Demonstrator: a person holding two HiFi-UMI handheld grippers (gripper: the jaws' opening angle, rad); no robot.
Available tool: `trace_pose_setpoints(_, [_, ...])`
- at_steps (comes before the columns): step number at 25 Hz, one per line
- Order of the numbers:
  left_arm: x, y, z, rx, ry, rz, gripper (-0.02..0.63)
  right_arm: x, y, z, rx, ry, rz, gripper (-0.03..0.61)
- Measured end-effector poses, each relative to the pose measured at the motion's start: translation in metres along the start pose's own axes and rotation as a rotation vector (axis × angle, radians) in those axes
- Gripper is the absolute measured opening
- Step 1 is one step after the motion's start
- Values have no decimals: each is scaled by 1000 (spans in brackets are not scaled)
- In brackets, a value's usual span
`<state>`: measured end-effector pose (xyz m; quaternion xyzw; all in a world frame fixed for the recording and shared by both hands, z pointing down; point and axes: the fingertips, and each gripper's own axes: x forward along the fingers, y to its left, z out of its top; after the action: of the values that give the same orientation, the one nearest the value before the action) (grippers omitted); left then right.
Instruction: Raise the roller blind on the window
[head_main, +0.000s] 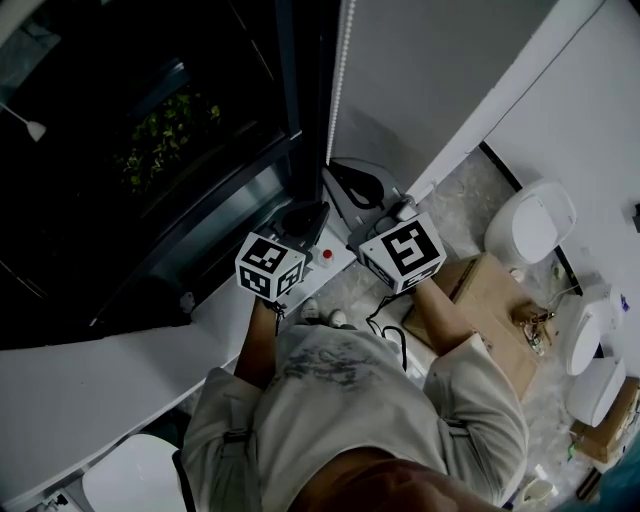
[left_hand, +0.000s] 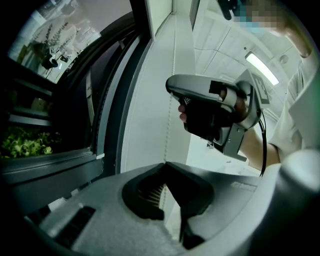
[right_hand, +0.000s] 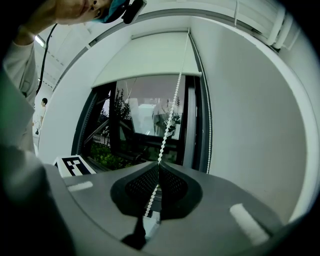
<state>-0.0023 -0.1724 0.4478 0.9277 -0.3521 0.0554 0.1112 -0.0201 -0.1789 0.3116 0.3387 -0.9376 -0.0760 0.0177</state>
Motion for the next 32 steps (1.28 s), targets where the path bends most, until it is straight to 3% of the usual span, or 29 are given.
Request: trace_pose_setpoints(32, [5, 6, -83, -100, 139, 3, 12, -8, 24, -75, 38, 134, 8, 11])
